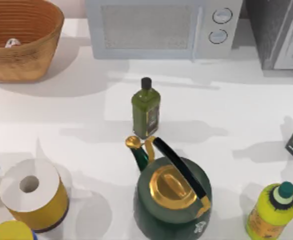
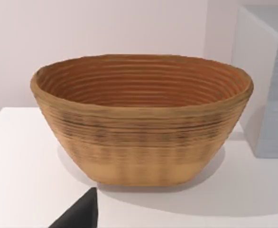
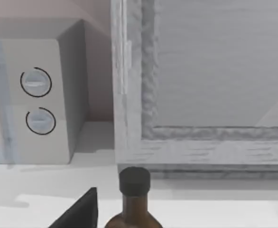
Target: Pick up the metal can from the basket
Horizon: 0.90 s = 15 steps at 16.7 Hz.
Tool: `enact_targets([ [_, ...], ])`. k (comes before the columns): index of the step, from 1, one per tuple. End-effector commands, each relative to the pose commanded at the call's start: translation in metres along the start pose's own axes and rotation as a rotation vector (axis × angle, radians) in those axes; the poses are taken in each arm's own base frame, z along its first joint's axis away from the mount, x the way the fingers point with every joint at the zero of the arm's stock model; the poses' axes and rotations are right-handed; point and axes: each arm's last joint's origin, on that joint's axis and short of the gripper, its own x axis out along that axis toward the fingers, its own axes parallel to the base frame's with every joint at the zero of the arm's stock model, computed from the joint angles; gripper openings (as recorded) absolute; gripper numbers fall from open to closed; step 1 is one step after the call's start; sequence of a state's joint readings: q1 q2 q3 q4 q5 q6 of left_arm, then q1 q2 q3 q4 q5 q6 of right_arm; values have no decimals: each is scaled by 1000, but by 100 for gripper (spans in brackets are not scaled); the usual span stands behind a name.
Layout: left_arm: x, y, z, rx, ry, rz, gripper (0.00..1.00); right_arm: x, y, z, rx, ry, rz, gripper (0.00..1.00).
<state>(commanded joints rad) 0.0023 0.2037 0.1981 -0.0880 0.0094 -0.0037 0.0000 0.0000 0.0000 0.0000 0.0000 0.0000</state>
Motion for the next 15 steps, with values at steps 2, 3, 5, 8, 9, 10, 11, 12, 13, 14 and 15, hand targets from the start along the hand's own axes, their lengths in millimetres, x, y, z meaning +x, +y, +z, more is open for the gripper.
enact_targets([
  [2,7,0,28,-3,65,-4,100,0,0,0,0,0,0,100],
  [3,12,0,44,-5,102,-5,100,0,0,0,0,0,0,100],
  [5,30,1,76,-9,186,-9,100,0,0,0,0,0,0,100],
  [8,74,3,120,-14,331,-13,100,0,0,0,0,0,0,100],
  [9,93,4,132,-15,383,-14,100,0,0,0,0,0,0,100],
  [10,114,6,142,-17,437,-15,100,0,0,0,0,0,0,100],
  [11,137,7,149,-18,492,-16,100,0,0,0,0,0,0,100],
  [12,161,9,154,-19,546,-17,100,0,0,0,0,0,0,100],
  [13,185,11,156,-20,601,-18,100,0,0,0,0,0,0,100],
  [14,210,13,155,-21,656,-19,100,0,0,0,0,0,0,100],
  [15,234,15,152,-22,710,-20,100,0,0,0,0,0,0,100],
])
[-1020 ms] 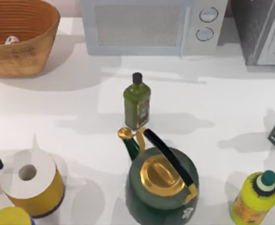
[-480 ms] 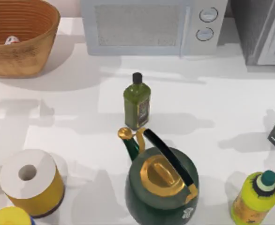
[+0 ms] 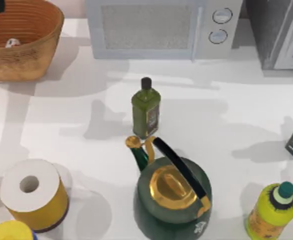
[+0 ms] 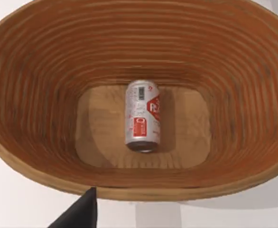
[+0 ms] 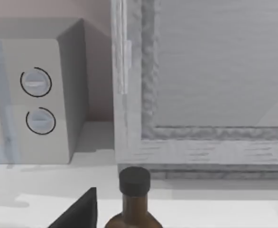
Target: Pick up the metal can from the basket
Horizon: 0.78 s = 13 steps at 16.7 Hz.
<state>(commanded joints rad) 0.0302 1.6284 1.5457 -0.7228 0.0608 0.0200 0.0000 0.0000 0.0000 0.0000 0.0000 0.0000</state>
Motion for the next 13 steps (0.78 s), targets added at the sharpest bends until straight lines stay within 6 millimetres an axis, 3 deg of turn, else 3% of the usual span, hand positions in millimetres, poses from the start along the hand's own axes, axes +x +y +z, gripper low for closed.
enact_targets([
  [4,89,11,29,-3,202,-5,100,0,0,0,0,0,0,100],
  [8,165,22,28,-3,360,-11,100,0,0,0,0,0,0,100],
  [10,192,26,22,-3,416,-14,100,0,0,0,0,0,0,100],
  [13,213,29,15,-3,459,-16,100,0,0,0,0,0,0,100],
])
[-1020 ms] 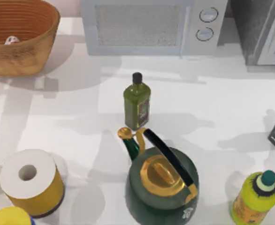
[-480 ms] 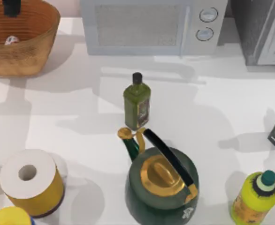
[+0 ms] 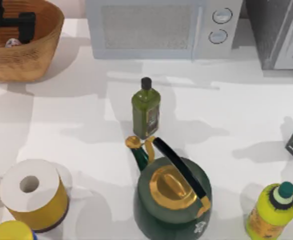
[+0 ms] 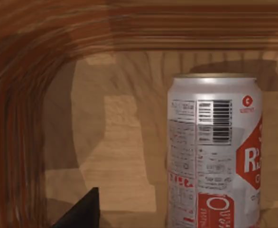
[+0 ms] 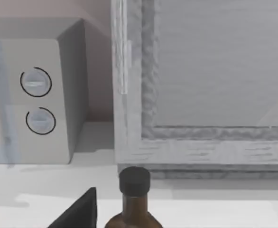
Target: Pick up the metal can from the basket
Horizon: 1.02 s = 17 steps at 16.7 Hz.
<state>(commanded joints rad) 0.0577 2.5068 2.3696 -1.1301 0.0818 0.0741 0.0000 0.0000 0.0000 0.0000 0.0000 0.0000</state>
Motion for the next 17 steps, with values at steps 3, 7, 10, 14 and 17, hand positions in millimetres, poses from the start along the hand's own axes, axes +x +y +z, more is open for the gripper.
enact_targets([
  [3,2,0,0,0,4,0,100,0,0,0,0,0,0,100],
  [7,4,-3,1,5,3,-2,100,0,0,0,0,0,0,100],
  [10,30,-1,1,0,4,0,100,0,0,0,0,0,0,100],
  [14,62,0,0,0,4,0,100,0,0,0,0,0,0,100],
  [17,62,0,0,0,4,0,100,0,0,0,0,0,0,100],
])
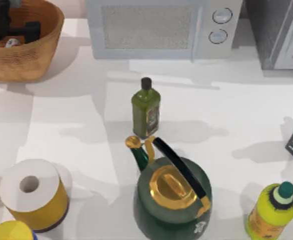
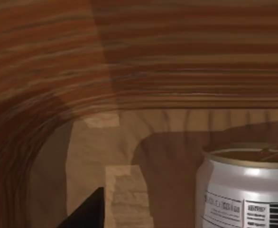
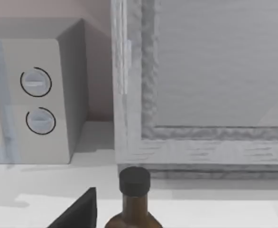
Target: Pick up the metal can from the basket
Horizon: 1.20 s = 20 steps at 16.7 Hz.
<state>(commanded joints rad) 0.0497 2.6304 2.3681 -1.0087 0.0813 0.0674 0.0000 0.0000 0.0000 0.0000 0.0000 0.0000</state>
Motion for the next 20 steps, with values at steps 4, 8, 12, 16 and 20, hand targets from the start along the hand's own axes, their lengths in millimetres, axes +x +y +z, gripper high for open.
enact_targets([
  [4,0,0,0,0,0,0,70,0,0,0,0,0,0,100],
  [8,0,0,0,0,0,0,40,0,0,0,0,0,0,100],
  [12,0,0,0,0,0,0,10,0,0,0,0,0,0,100],
  [16,0,0,0,0,0,0,0,0,0,0,0,0,0,100],
  [20,0,0,0,0,0,0,0,0,0,0,0,0,0,100],
])
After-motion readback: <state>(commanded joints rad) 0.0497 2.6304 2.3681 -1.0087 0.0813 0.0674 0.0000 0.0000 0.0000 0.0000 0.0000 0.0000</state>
